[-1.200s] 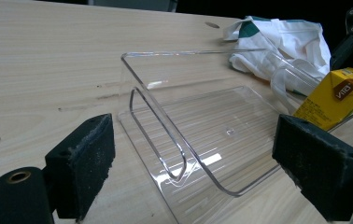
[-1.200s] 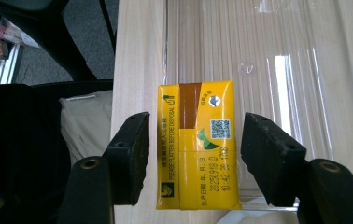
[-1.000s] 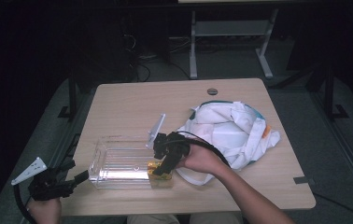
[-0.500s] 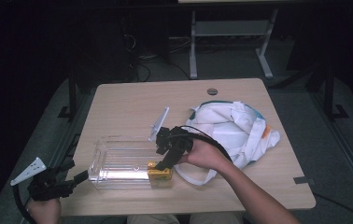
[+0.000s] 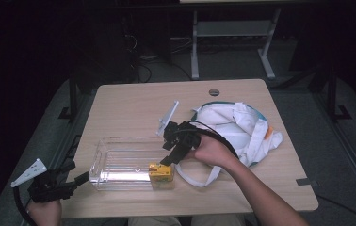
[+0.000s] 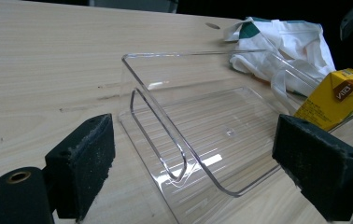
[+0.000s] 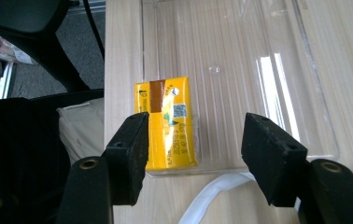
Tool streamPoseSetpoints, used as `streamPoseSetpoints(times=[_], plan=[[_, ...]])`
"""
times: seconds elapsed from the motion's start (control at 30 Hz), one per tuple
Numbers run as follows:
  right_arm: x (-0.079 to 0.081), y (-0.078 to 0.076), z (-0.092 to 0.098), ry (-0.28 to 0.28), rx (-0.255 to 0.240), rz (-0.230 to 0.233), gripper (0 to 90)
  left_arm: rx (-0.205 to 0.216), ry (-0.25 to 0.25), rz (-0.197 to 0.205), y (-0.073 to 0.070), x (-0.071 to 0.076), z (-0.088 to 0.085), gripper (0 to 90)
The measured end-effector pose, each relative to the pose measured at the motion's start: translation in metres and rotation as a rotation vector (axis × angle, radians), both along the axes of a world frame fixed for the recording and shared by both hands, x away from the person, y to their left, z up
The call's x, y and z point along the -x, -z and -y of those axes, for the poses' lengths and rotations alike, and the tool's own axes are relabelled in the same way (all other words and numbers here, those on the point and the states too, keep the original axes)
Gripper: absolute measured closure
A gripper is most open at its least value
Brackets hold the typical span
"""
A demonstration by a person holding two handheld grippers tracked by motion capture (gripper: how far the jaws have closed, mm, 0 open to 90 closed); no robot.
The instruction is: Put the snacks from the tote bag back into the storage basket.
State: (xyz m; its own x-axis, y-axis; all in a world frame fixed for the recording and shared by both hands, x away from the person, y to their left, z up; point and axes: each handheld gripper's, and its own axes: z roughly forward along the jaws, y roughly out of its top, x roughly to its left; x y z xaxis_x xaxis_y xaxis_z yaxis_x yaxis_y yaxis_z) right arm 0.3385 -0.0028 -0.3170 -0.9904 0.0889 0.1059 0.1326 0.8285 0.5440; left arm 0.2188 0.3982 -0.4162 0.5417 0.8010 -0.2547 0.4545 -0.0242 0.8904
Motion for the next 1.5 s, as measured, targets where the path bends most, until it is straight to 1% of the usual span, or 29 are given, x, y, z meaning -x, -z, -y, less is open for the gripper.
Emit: streamPoseSetpoints(times=[0.17,0.33,0.5,0.6,0.63,0.8,1.2,1.37,1.5], plan=[[-0.004,-0.005,0.006,0.017,-0.002,0.012,41.0,0.001,0.0,-0.001,0.0,0.0,0.0,12.8],[-0.011,-0.007,0.012,0.038,-0.006,0.006,41.0,-0.003,0.001,0.0,0.0,0.0,-0.001,12.8],[-0.017,-0.007,0.019,0.06,-0.009,0.005,40.8,0.003,-0.003,-0.005,0.0,0.0,0.0,12.7],[-0.019,-0.008,0.022,0.07,-0.013,0.002,40.7,0.004,-0.003,-0.004,0.0,0.0,0.0,12.8],[-0.019,-0.008,0.023,0.071,-0.013,0.008,40.7,0.004,-0.004,-0.004,0.0,0.0,0.0,12.8],[-0.022,-0.009,0.029,0.086,-0.005,0.007,40.4,0.005,-0.004,-0.004,0.0,0.0,0.0,12.8],[-0.029,-0.014,0.044,0.123,-0.01,0.02,40.0,0.004,-0.004,-0.004,0.0,0.0,0.0,12.8],[-0.033,-0.015,0.052,0.147,-0.018,0.018,39.6,0.003,-0.003,-0.005,0.0,0.0,0.0,12.7],[-0.035,-0.015,0.057,0.163,-0.013,0.022,39.4,0.003,-0.003,-0.005,0.0,0.0,0.0,12.8]])
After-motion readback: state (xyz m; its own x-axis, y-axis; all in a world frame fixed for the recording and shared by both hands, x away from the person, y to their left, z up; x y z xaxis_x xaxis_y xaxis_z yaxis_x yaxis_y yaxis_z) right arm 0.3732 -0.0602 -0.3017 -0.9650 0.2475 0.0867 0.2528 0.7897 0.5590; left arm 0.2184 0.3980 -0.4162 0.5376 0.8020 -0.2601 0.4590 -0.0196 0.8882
